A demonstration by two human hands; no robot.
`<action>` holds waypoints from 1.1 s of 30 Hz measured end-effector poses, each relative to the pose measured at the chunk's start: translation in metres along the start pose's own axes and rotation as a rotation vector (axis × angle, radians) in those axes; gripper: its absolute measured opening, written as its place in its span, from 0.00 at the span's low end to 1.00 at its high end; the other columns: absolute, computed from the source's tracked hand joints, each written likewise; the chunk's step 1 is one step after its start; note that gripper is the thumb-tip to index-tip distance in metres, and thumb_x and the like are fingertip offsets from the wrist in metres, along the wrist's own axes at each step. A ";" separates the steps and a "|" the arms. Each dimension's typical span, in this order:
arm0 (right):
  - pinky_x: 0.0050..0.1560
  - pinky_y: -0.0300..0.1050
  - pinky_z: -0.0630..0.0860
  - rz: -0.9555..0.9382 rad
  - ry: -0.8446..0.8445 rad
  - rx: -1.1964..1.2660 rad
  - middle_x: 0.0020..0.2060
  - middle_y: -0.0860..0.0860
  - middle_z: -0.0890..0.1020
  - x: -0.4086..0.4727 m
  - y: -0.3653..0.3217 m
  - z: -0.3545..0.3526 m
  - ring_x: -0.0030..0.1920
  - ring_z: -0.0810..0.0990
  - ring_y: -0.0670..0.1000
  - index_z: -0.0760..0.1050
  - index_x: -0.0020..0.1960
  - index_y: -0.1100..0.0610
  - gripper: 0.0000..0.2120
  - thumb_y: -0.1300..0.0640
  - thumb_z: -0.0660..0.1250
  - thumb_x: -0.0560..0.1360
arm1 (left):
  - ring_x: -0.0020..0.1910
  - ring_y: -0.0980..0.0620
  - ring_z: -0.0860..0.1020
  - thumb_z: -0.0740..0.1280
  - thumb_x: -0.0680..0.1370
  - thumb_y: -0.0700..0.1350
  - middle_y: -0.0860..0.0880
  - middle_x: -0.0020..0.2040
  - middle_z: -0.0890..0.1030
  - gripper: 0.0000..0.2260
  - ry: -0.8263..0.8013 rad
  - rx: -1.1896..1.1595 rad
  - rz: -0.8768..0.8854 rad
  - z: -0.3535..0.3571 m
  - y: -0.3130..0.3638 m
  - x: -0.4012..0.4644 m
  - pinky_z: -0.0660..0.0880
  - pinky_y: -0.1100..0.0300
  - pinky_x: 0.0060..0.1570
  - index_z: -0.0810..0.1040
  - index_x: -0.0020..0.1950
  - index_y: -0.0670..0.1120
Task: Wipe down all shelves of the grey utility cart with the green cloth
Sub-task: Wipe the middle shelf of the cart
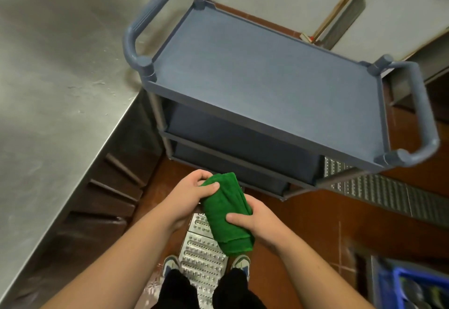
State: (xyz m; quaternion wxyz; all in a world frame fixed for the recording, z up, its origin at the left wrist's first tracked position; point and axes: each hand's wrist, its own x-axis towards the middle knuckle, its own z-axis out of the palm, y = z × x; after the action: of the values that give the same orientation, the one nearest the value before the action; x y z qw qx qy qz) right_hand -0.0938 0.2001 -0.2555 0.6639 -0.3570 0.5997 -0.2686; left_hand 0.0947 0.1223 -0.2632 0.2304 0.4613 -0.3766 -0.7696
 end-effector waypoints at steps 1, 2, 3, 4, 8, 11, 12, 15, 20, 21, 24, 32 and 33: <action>0.59 0.55 0.79 -0.010 0.027 0.015 0.57 0.54 0.84 0.000 0.004 -0.007 0.57 0.83 0.56 0.74 0.65 0.56 0.22 0.59 0.75 0.72 | 0.38 0.52 0.79 0.70 0.76 0.43 0.47 0.40 0.82 0.07 -0.008 -0.006 -0.009 0.007 0.000 0.006 0.75 0.58 0.34 0.75 0.51 0.45; 0.60 0.55 0.79 -0.026 0.050 0.024 0.57 0.54 0.84 0.003 0.009 -0.016 0.57 0.83 0.56 0.75 0.65 0.54 0.23 0.57 0.76 0.71 | 0.40 0.51 0.80 0.71 0.74 0.45 0.47 0.43 0.83 0.10 -0.015 -0.011 -0.016 0.013 -0.001 0.015 0.76 0.57 0.36 0.76 0.52 0.45; 0.59 0.55 0.79 -0.037 0.068 0.037 0.57 0.53 0.84 0.008 0.015 -0.026 0.57 0.83 0.55 0.75 0.65 0.53 0.24 0.56 0.76 0.70 | 0.43 0.50 0.81 0.71 0.73 0.46 0.45 0.46 0.84 0.13 -0.025 -0.019 -0.025 0.019 -0.003 0.025 0.76 0.56 0.38 0.77 0.55 0.44; 0.57 0.53 0.80 -0.049 0.084 0.057 0.56 0.53 0.84 0.014 0.023 -0.036 0.56 0.83 0.55 0.75 0.64 0.53 0.24 0.56 0.76 0.69 | 0.46 0.49 0.82 0.71 0.73 0.47 0.44 0.50 0.84 0.15 -0.038 -0.029 -0.034 0.025 -0.008 0.038 0.77 0.55 0.41 0.78 0.57 0.45; 0.49 0.45 0.80 -0.088 0.122 0.155 0.54 0.53 0.85 0.057 0.057 -0.084 0.54 0.84 0.54 0.75 0.64 0.56 0.25 0.59 0.74 0.67 | 0.54 0.44 0.81 0.70 0.75 0.46 0.41 0.58 0.82 0.14 -0.065 -0.038 -0.009 0.039 -0.043 0.105 0.76 0.47 0.51 0.79 0.60 0.47; 0.54 0.49 0.80 -0.131 0.148 0.202 0.56 0.54 0.84 0.099 0.092 -0.105 0.57 0.83 0.56 0.75 0.65 0.54 0.24 0.58 0.73 0.69 | 0.54 0.45 0.80 0.70 0.74 0.46 0.42 0.57 0.82 0.13 -0.059 0.028 0.045 0.035 -0.073 0.159 0.77 0.46 0.53 0.79 0.59 0.47; 0.55 0.51 0.80 -0.146 0.166 0.213 0.56 0.54 0.84 0.118 0.106 -0.109 0.57 0.83 0.57 0.75 0.65 0.54 0.23 0.58 0.74 0.70 | 0.55 0.46 0.80 0.70 0.74 0.47 0.43 0.58 0.82 0.14 -0.065 0.079 0.077 0.029 -0.083 0.180 0.77 0.47 0.55 0.79 0.59 0.48; 0.56 0.52 0.79 -0.220 0.245 0.275 0.56 0.55 0.84 0.178 0.139 -0.115 0.57 0.83 0.57 0.76 0.64 0.54 0.20 0.59 0.73 0.73 | 0.59 0.48 0.80 0.68 0.78 0.45 0.47 0.58 0.82 0.11 -0.070 0.202 0.173 0.001 -0.106 0.242 0.77 0.49 0.59 0.78 0.61 0.49; 0.56 0.52 0.79 -0.375 0.350 0.271 0.56 0.54 0.84 0.278 0.172 -0.117 0.56 0.83 0.55 0.76 0.63 0.53 0.20 0.57 0.74 0.72 | 0.58 0.57 0.80 0.62 0.81 0.41 0.50 0.59 0.81 0.13 -0.007 0.282 0.412 -0.047 -0.137 0.318 0.78 0.59 0.57 0.75 0.65 0.44; 0.56 0.53 0.80 -0.410 0.361 0.269 0.56 0.54 0.85 0.295 0.176 -0.117 0.56 0.84 0.55 0.76 0.62 0.52 0.21 0.56 0.74 0.71 | 0.57 0.61 0.79 0.62 0.81 0.40 0.52 0.58 0.81 0.13 0.007 0.334 0.485 -0.054 -0.141 0.330 0.76 0.64 0.57 0.75 0.65 0.44; 0.56 0.57 0.79 -0.535 0.394 0.280 0.54 0.55 0.85 0.333 0.185 -0.116 0.55 0.84 0.58 0.77 0.62 0.53 0.20 0.57 0.74 0.71 | 0.53 0.63 0.79 0.62 0.80 0.40 0.52 0.57 0.80 0.12 0.050 0.432 0.657 -0.072 -0.149 0.362 0.76 0.68 0.52 0.74 0.62 0.50; 0.43 0.54 0.83 -0.814 0.579 0.444 0.48 0.57 0.86 0.367 0.186 -0.142 0.48 0.86 0.58 0.79 0.58 0.57 0.10 0.63 0.66 0.77 | 0.53 0.47 0.82 0.62 0.79 0.32 0.46 0.54 0.83 0.14 0.056 0.284 0.835 -0.107 -0.171 0.398 0.79 0.49 0.54 0.75 0.60 0.47; 0.43 0.54 0.83 -0.844 0.604 0.482 0.49 0.57 0.86 0.366 0.185 -0.147 0.48 0.86 0.58 0.79 0.58 0.56 0.10 0.63 0.65 0.78 | 0.54 0.46 0.82 0.62 0.79 0.31 0.46 0.54 0.83 0.15 0.073 0.241 0.849 -0.112 -0.174 0.397 0.79 0.48 0.54 0.75 0.60 0.47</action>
State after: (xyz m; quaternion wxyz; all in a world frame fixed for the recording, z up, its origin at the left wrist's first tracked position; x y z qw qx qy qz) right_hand -0.2026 0.0014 -0.6276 0.3610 -0.3113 0.4902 -0.7297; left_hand 0.0064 -0.0914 -0.6472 0.4840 0.3160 -0.6113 -0.5406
